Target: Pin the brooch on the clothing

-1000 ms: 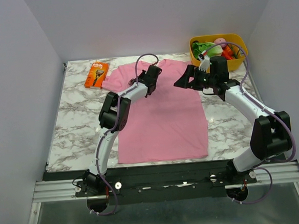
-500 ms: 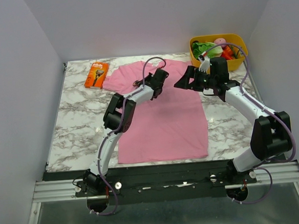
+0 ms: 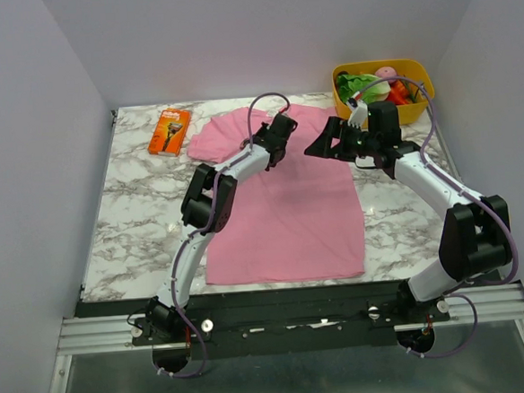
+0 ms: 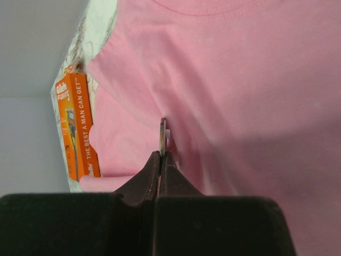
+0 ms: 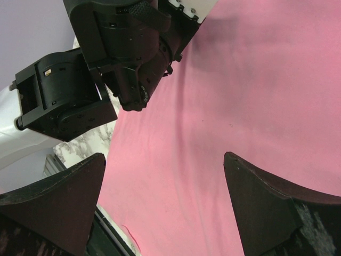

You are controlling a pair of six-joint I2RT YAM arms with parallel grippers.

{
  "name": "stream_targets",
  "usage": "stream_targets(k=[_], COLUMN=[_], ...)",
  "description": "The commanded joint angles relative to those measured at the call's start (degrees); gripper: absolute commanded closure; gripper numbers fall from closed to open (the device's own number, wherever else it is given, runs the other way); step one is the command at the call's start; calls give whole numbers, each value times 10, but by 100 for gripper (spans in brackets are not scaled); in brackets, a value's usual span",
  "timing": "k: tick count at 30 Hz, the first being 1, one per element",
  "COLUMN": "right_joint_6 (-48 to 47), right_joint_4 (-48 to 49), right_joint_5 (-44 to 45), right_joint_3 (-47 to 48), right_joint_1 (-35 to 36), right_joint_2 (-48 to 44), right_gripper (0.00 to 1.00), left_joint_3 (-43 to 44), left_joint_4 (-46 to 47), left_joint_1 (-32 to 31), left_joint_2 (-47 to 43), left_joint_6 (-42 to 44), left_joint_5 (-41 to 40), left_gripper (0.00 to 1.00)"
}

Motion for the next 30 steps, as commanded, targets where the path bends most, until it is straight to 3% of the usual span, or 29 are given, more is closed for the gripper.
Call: stream_targets(k=[1, 14, 30], right_joint_6=[-11, -8, 16], right_joint_4=[-7, 0, 58], right_joint_5=[-20, -25, -69], right_joint_3=[-3, -7, -18], right_joint_1=[-5, -8, -8], right_joint_2=[-21, -59, -23], right_gripper=[0, 0, 0], left_joint_3=[3, -28, -181], left_joint_4=[-8, 0, 126], left_joint_1=[-1, 21, 64], left_joint_2=[-29, -79, -193], left_joint_6=[-49, -157, -246], left_joint_5=[55, 145, 255], left_gripper=[100, 100, 100])
